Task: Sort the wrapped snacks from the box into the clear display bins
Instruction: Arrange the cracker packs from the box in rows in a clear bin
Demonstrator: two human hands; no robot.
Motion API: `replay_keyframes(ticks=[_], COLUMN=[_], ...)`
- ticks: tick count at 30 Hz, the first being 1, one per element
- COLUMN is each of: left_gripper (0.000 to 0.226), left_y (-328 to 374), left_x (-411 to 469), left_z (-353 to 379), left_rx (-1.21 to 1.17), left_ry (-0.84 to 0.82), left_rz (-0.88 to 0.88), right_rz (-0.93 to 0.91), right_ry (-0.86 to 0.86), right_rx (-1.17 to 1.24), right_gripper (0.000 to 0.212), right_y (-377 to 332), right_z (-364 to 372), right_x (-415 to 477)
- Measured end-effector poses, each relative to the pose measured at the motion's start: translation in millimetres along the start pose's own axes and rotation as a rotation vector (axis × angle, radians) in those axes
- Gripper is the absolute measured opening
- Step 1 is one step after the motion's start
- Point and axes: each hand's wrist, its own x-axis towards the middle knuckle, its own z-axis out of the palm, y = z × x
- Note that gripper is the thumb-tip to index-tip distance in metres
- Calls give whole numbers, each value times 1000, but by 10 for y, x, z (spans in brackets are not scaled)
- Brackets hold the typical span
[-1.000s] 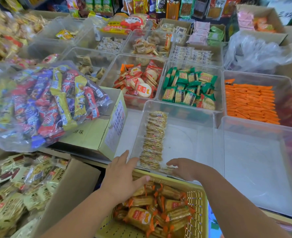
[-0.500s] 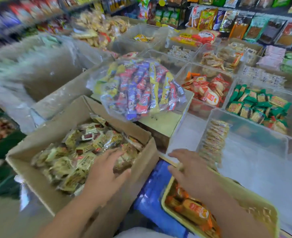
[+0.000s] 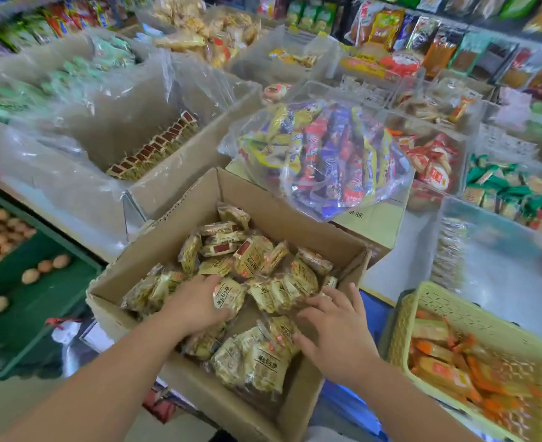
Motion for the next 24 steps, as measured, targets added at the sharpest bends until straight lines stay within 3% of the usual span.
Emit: replay_keyframes(ticks=[5, 10, 13, 17, 24], left_gripper=[90, 97, 99, 96, 108], left_y=[57, 267, 439, 699, 940], left_x=[401, 539, 566, 535, 679], left_z=[76, 153, 255, 423, 593], left_rx=[-69, -469, -607, -804, -821], left_ry=[-131, -107, -60, -117, -160], left_rz=[-108, -279, -306, -327, -329], right_rz=[48, 80, 88, 93, 122], right_ry=[-14, 7, 21, 59, 104], right_rx=[-40, -38, -27, -25, -15], right_gripper=[57, 50, 51, 43, 33], right_y=[-22, -89, -86, -80, -80], right_z=[-29, -61, -37, 6, 70], right_x=[-29, -1, -4, -6, 25])
